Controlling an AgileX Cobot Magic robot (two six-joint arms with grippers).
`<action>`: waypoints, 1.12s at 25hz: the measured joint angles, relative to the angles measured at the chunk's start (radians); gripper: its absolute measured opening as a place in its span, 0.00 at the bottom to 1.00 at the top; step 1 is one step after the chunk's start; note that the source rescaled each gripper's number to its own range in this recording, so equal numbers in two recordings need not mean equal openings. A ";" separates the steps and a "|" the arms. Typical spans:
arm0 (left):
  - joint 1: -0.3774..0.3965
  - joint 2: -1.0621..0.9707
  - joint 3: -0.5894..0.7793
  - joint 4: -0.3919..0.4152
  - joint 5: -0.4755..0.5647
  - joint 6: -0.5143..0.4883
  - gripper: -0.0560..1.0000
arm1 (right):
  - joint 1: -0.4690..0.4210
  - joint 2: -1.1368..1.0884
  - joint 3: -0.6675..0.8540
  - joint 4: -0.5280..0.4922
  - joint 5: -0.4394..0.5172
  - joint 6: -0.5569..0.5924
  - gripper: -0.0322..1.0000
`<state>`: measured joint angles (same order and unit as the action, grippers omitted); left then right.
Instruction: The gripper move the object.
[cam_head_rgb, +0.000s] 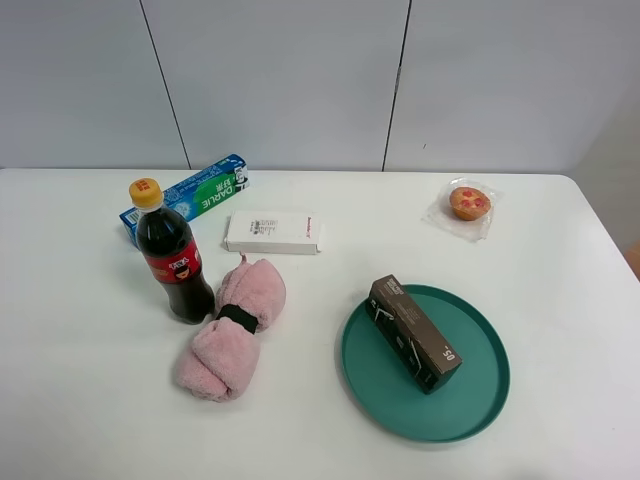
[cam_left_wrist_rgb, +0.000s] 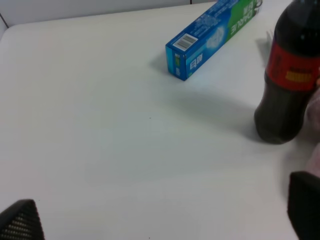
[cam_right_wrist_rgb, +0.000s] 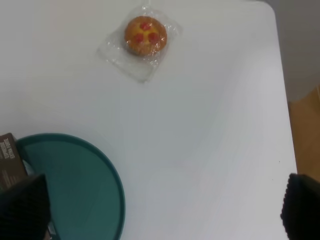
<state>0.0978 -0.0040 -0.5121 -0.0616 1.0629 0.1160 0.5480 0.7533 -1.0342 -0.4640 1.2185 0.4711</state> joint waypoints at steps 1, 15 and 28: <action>0.000 0.000 0.000 0.000 0.000 0.000 1.00 | 0.000 -0.009 0.000 -0.006 0.001 0.000 0.89; 0.000 0.000 0.000 0.000 0.000 0.000 1.00 | 0.000 -0.369 0.323 0.080 0.004 0.031 0.89; 0.000 0.000 0.000 0.000 0.000 0.000 1.00 | 0.000 -0.589 0.424 0.336 -0.079 -0.329 0.89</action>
<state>0.0978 -0.0040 -0.5121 -0.0616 1.0629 0.1160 0.5480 0.1646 -0.6106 -0.1282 1.1398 0.1423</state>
